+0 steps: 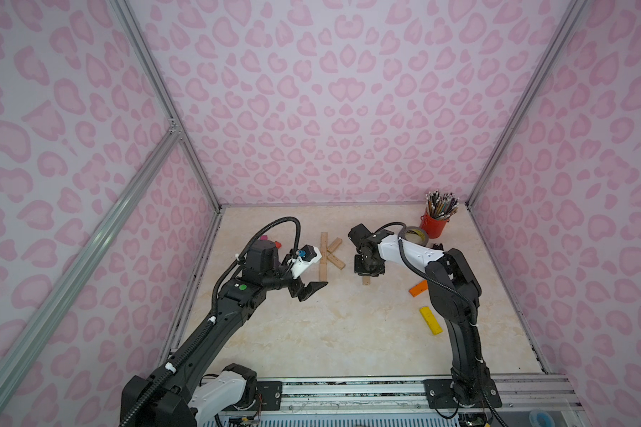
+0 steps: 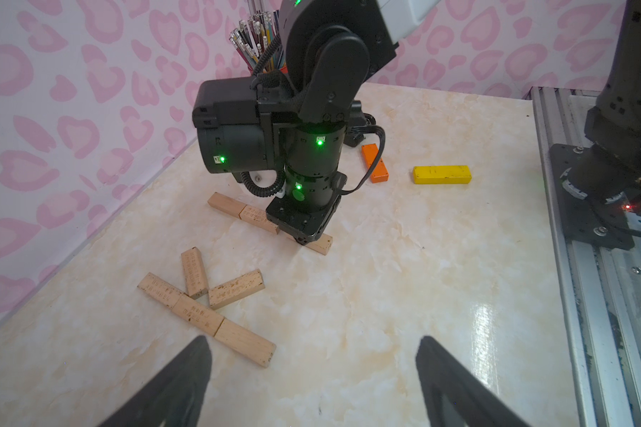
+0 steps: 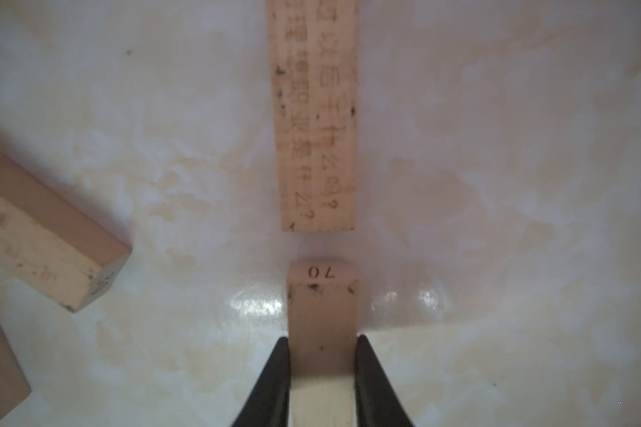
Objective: Assemble the letter k with building blocks
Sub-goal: Assemble the building block at the center of the board.
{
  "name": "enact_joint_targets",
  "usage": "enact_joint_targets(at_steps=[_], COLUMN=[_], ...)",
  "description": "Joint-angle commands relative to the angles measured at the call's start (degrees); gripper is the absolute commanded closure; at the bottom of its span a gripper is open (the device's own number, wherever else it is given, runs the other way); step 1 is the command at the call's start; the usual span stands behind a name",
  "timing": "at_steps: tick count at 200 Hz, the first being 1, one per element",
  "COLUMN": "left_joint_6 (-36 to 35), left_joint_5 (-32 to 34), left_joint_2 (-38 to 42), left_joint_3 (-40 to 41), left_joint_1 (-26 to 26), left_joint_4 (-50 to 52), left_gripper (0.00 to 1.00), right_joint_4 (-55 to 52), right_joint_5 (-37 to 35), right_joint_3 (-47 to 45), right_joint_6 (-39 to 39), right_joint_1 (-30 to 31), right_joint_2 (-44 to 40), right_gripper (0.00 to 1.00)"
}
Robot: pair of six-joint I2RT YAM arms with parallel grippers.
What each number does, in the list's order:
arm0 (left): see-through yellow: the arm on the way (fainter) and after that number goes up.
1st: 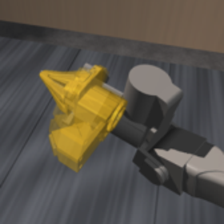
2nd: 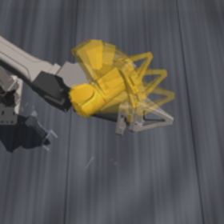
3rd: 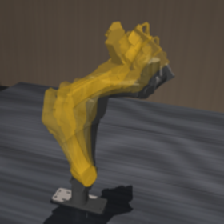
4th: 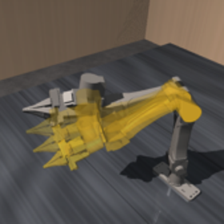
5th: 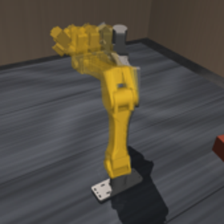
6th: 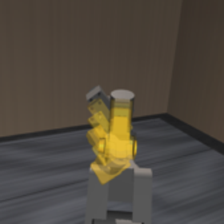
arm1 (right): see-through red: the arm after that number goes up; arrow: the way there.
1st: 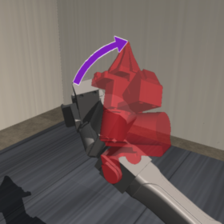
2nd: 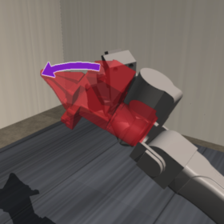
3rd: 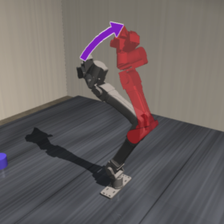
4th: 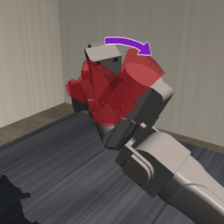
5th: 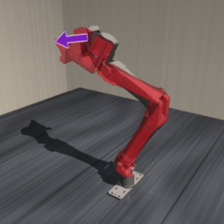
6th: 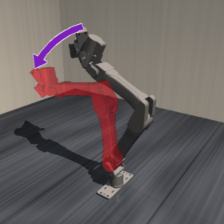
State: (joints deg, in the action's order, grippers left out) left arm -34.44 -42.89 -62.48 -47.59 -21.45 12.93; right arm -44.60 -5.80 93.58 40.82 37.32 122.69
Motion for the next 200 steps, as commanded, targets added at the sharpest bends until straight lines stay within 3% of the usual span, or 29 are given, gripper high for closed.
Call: enact_joint_targets(at_steps=[1,200], left_joint_6=[-0.28,-0.36], left_joint_5=[0.09,0.00], left_joint_2=[-0.05,-0.98], left_joint_3=[0.15,-0.03], left_joint_1=[0.01,0.36], left_joint_4=[-0.89,-0.80], left_gripper=[0.11,0.11], right_joint_4=[-0.43,-0.40], right_joint_5=[-0.46,0.36], right_joint_3=[0.42,2.63], right_joint_6=[-0.56,-0.99], right_joint_1=[-0.23,-0.67], right_joint_2=[0.89,3.10], right_gripper=[0.73,0.70])
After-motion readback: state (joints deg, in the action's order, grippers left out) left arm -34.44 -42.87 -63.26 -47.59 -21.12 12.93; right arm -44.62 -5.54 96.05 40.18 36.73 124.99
